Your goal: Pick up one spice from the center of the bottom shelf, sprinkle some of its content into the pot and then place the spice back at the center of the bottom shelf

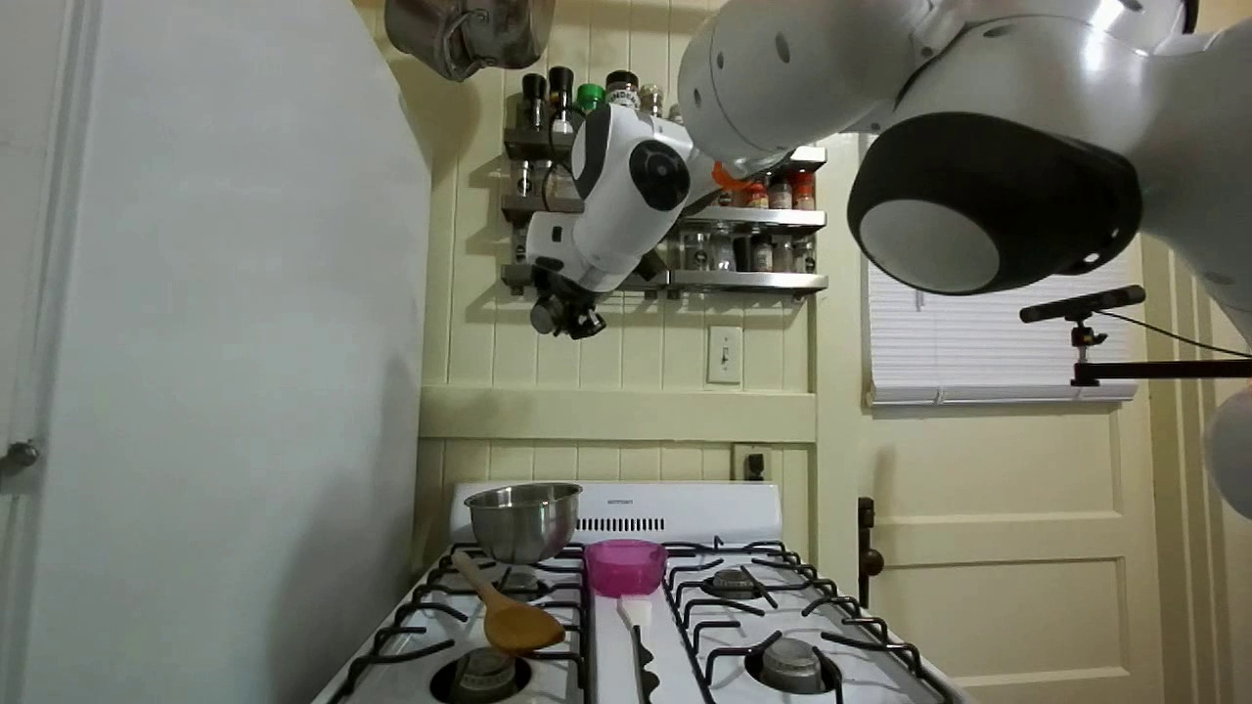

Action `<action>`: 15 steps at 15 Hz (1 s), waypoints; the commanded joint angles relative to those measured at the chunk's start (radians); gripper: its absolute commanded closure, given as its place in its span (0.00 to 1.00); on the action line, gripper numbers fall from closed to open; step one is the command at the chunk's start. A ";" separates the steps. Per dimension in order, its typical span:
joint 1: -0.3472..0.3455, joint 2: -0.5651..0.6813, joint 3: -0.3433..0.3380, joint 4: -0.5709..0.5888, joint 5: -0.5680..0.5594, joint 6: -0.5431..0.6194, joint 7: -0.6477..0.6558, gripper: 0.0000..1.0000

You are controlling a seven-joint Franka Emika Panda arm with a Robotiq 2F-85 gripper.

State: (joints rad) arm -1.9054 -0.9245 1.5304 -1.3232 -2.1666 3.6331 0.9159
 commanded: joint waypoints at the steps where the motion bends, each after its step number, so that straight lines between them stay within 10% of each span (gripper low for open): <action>1: 0.047 0.070 0.023 -0.066 0.046 0.027 0.053 0.76; 8: 0.130 0.199 0.045 -0.184 0.102 0.096 0.129 0.76; 15: 0.320 0.376 -0.080 -0.438 0.509 0.095 -0.157 0.76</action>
State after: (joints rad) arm -1.6831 -0.6815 1.4843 -1.6342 -1.7711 3.7521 0.8951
